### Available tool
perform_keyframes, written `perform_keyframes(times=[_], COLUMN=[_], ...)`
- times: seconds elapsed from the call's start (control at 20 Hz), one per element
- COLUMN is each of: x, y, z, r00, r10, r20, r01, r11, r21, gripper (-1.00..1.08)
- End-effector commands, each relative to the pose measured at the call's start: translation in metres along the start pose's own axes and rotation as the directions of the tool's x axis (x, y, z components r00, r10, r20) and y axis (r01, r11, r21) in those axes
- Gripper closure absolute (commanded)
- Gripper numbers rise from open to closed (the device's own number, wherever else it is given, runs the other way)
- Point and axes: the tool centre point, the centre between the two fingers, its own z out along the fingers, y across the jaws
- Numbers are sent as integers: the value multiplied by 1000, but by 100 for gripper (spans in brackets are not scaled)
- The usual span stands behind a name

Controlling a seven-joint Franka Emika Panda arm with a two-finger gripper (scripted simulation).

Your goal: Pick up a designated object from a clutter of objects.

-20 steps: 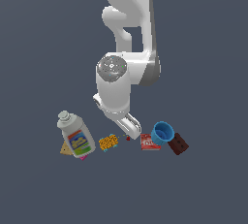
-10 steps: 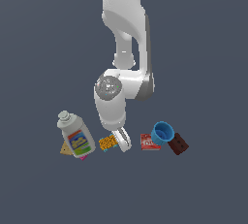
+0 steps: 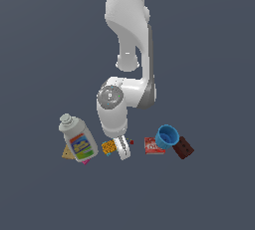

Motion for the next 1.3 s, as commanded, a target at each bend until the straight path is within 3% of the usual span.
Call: perform_keyframes(times=[0.0, 0.95, 1.0, 1.25], x=[1, 0, 0, 0], y=[0, 0, 0, 0], z=[1, 52, 52, 52], r00=[1000, 1000, 1000, 1000], r10=[8, 8, 8, 8], r20=[-1, -1, -1, -1], r01=[-8, -8, -8, -8], r11=[1000, 1000, 1000, 1000], r21=[1, 1, 1, 1], gripper=[-92, -92, 108, 108])
